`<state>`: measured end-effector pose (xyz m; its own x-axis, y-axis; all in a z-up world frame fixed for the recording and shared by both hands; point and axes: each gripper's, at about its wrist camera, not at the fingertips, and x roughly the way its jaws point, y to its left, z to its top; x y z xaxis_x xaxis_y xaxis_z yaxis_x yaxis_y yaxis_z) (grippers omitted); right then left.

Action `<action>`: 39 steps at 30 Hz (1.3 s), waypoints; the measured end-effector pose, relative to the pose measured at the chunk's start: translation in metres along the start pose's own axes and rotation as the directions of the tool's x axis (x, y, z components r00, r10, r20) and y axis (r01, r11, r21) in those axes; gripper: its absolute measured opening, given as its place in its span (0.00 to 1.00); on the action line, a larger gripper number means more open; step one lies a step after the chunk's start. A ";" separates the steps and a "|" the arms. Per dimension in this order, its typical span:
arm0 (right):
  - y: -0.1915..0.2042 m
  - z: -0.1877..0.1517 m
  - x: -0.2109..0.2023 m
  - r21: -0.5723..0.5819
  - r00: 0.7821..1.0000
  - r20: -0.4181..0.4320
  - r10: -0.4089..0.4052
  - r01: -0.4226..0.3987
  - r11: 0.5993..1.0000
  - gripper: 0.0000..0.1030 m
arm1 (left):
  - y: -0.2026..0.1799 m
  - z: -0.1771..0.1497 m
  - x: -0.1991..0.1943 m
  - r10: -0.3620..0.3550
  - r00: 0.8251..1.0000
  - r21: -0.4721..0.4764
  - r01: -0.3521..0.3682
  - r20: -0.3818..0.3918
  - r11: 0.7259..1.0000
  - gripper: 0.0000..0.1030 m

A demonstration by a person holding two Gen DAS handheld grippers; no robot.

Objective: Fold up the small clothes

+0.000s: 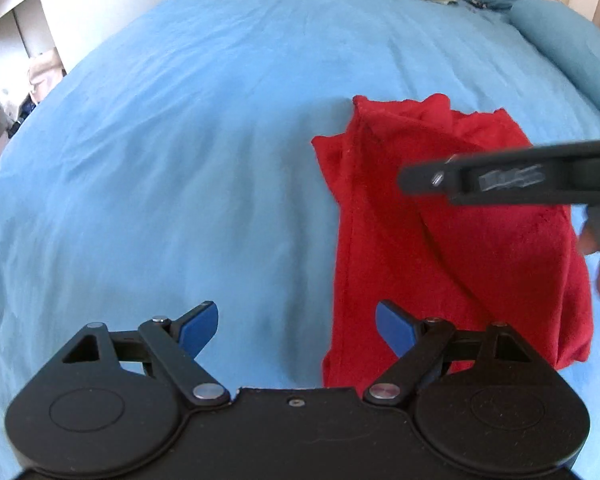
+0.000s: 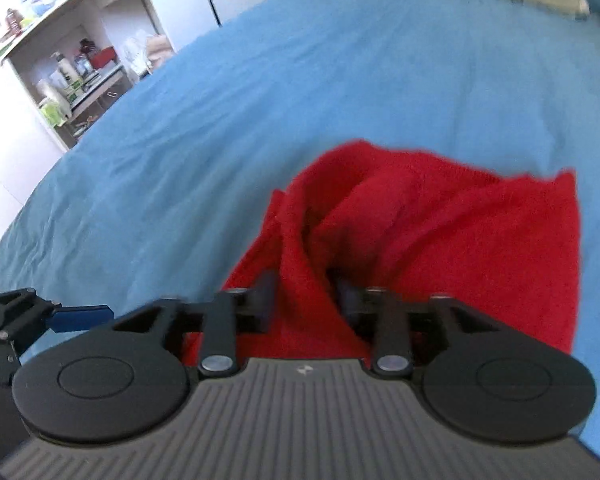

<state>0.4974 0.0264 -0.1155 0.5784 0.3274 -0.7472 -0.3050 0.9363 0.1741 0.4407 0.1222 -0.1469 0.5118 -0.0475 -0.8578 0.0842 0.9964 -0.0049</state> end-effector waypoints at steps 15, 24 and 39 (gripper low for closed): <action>-0.074 -0.070 -0.083 0.100 0.998 0.056 -0.015 0.009 0.995 0.91 | -0.007 0.016 -0.017 -0.025 1.000 -0.025 0.026 0.017 0.999 0.87; 0.016 -0.072 -0.062 -0.173 0.963 0.039 0.265 -0.255 0.951 0.91 | 0.051 0.033 -0.049 0.063 0.995 -0.222 -0.044 0.079 0.974 0.88; -0.025 -0.153 -0.120 -0.020 0.984 0.041 -0.174 0.175 0.984 0.91 | -0.013 0.010 -0.020 -0.062 0.998 -0.051 0.063 0.007 0.997 0.88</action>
<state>0.3199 -0.0555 -0.1281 0.6535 0.1640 -0.7390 -0.2141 0.9764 0.0273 0.4379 0.1092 -0.1242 0.5114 -0.1101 -0.8523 0.0724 0.9937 -0.0850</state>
